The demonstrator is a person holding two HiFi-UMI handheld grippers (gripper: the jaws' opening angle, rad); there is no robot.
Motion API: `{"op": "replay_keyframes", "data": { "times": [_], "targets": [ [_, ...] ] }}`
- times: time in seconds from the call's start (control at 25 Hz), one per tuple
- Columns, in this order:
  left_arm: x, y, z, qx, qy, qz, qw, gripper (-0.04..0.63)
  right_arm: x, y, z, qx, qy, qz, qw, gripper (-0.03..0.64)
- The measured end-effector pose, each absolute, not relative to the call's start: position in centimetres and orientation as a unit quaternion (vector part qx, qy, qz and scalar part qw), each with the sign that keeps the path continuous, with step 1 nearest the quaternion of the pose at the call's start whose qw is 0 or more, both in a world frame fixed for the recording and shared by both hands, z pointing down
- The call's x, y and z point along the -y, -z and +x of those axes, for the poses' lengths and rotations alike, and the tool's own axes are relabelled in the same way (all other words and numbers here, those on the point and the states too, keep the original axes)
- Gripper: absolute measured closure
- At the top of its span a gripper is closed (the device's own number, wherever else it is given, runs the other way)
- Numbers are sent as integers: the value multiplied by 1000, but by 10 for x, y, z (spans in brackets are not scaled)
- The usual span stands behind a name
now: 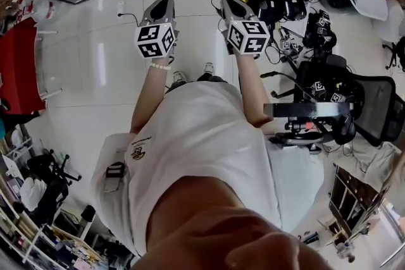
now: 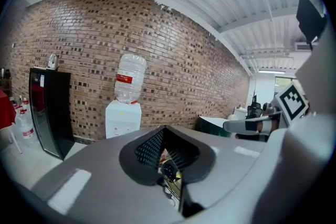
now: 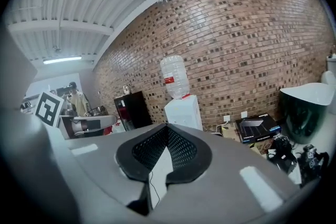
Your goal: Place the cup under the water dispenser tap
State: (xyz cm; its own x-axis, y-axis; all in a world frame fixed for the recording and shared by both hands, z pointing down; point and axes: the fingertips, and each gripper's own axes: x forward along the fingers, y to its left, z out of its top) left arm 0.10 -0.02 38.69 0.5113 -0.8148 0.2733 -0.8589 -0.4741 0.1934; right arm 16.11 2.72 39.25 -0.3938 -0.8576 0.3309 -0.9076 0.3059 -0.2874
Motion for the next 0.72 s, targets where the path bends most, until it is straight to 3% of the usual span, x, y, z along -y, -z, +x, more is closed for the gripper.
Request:
{"op": "replay_keyframes", "data": {
  "times": [0.72],
  "targets": [
    [-31,-375,-52,477,-54,865,144,584,-61,-372,101,808,-190,554,63,617]
  ]
}}
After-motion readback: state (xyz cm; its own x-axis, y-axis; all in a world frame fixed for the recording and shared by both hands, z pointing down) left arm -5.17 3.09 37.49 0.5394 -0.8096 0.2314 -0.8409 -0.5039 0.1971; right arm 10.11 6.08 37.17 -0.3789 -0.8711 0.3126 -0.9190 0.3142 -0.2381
